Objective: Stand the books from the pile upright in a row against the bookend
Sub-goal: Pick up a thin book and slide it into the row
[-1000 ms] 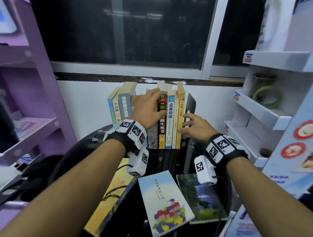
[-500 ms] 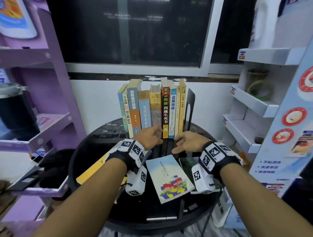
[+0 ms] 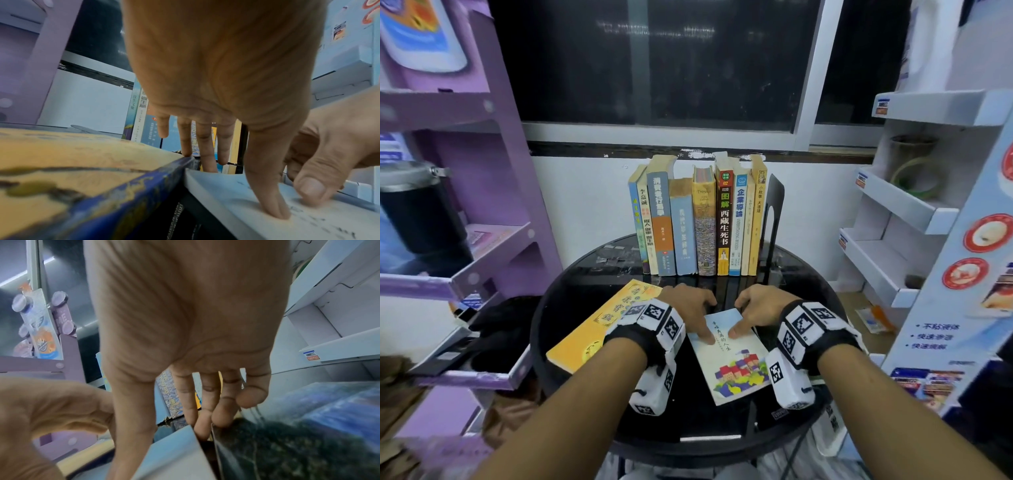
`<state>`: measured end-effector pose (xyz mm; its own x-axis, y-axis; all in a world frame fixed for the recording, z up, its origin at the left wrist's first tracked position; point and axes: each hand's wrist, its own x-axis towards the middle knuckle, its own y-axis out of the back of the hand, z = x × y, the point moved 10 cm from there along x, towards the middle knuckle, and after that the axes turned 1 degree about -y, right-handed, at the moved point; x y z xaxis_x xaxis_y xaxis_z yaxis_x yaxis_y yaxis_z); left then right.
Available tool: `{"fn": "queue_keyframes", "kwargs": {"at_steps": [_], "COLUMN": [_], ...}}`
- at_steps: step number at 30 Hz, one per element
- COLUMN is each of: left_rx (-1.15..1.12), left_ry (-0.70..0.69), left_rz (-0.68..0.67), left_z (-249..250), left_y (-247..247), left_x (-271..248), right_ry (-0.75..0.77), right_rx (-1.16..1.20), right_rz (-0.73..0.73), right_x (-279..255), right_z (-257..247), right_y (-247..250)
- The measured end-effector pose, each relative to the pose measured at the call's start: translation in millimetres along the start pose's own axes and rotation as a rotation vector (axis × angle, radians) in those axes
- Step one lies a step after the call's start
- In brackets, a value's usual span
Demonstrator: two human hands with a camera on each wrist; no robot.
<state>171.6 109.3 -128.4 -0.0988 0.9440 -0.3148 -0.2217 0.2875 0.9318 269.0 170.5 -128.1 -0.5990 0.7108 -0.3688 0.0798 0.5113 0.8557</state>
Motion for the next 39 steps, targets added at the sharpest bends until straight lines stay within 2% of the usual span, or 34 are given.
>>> {"fn": "queue_keyframes", "kwargs": {"at_steps": [3, 6, 12, 18, 23, 25, 31, 36, 39], "left_rx": [0.034, 0.026, -0.079, -0.334, -0.724, -0.807, -0.778, -0.763, -0.768], "left_ry": [-0.013, -0.013, -0.043, -0.087, -0.122, -0.153, -0.205, -0.203, -0.226], "left_rz": [0.061, 0.068, 0.051, 0.11, 0.229, 0.293, 0.493, 0.545, 0.643], "left_z": [2, 1, 0, -5, -11, -6, 9, 22, 28], "left_y": [1, -1, 0, 9, 37, 54, 96, 111, 134], "left_x": [1, 2, 1, -2, -10, -13, -12, -2, -3], "right_ry": [-0.009, -0.011, 0.056, 0.113, 0.184, 0.217, 0.263, 0.265, 0.217], "right_rx": [-0.044, -0.04, 0.137, 0.198, 0.416, 0.492, 0.577, 0.537, 0.515], "right_rz": [-0.006, -0.001, 0.049, 0.079, 0.092, 0.118, 0.157, 0.294, 0.381], "right_x": [0, -2, -6, -19, -32, -36, -45, -50, -50], "right_z": [-2, -3, -6, -18, -20, -21, -21, -6, 13], "right_y": [-4, -4, 5, 21, 46, 56, 71, 90, 103]}}
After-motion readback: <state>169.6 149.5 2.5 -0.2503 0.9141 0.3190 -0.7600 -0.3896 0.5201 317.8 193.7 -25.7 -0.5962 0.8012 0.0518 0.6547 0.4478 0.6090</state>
